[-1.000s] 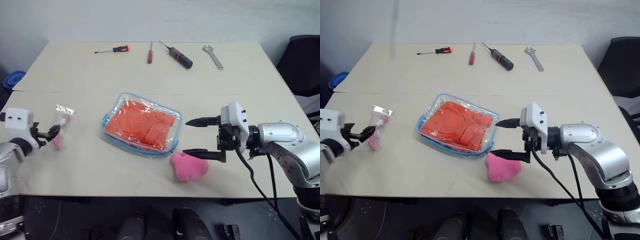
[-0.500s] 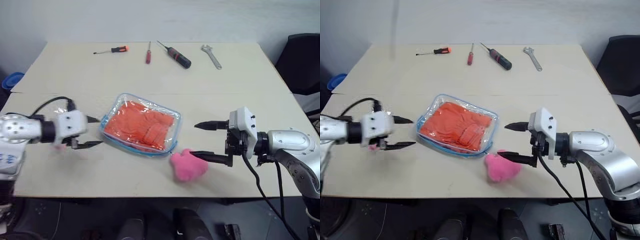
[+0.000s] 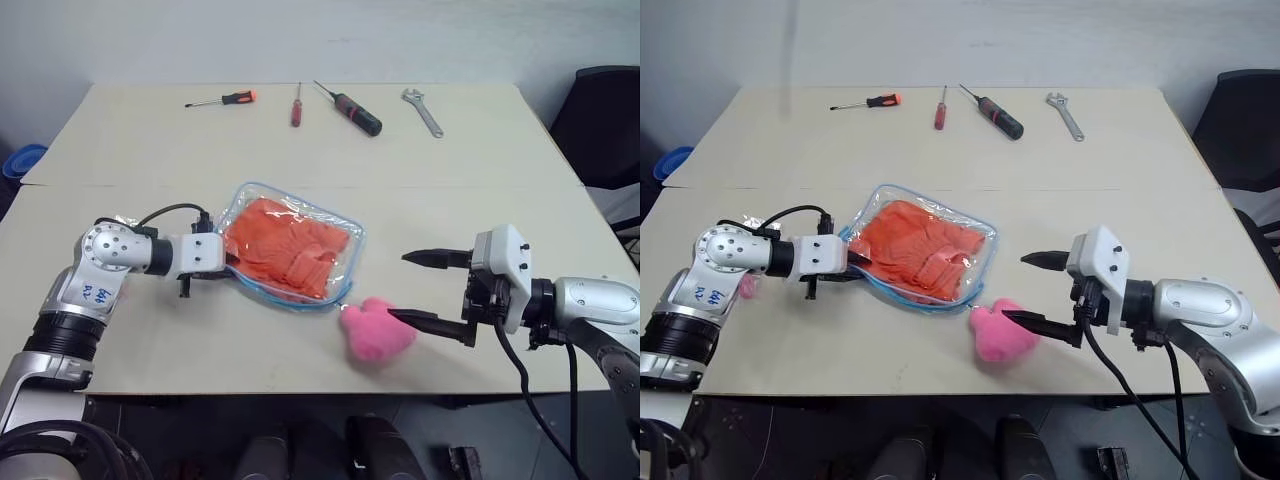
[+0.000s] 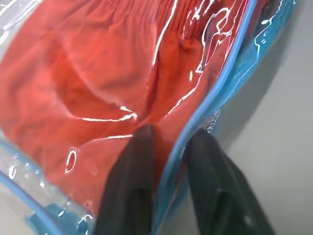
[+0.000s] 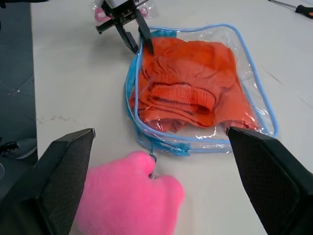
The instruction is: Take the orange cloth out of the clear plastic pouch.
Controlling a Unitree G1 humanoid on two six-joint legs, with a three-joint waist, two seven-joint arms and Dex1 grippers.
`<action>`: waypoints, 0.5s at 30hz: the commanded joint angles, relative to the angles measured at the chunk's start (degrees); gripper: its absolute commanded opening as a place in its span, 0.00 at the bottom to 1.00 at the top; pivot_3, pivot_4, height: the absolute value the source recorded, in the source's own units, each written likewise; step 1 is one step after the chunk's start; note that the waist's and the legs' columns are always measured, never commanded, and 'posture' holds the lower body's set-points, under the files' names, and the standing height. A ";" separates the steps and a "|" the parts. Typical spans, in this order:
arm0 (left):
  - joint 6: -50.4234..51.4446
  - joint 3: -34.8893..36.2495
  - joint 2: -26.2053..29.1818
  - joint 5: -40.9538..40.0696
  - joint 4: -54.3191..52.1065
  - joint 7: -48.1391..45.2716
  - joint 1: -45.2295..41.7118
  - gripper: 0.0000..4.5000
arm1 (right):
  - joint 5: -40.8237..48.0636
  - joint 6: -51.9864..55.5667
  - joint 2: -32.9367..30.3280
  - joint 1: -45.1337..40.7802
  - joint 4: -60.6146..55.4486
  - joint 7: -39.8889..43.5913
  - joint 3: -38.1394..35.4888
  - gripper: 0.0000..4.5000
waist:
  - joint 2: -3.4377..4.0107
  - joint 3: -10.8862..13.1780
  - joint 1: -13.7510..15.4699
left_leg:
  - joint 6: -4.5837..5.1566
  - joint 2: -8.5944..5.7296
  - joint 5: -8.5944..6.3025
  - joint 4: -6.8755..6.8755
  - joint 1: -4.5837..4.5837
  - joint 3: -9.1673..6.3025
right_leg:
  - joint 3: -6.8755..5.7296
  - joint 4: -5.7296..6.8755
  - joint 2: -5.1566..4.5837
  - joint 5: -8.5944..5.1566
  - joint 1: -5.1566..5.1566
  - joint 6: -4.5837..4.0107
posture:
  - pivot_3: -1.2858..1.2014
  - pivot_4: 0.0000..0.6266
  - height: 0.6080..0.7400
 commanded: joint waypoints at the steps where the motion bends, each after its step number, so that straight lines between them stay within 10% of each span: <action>1: 12.55 0.70 -3.29 -1.87 -11.82 4.40 2.22 0.00 | 1.39 0.04 -0.98 0.36 -2.83 -0.74 -2.36 1.00 | -0.01 0.00 0.17 | 0.00 -0.01 0.00 0.02 -0.01 -0.02 | 0.00 0.01 -0.01 0.00 0.02 0.00 | 0.52 0.24 1.00; 15: 17.93 -1.50 -5.68 1.31 -21.11 8.99 5.66 0.10 | -5.53 -5.11 -5.71 6.81 -0.09 4.24 0.15 1.00 | -0.02 0.00 0.53 | -0.04 -0.01 0.02 0.03 0.10 -0.03 | 0.01 -0.12 0.04 0.01 0.08 0.02 | 0.52 0.24 1.00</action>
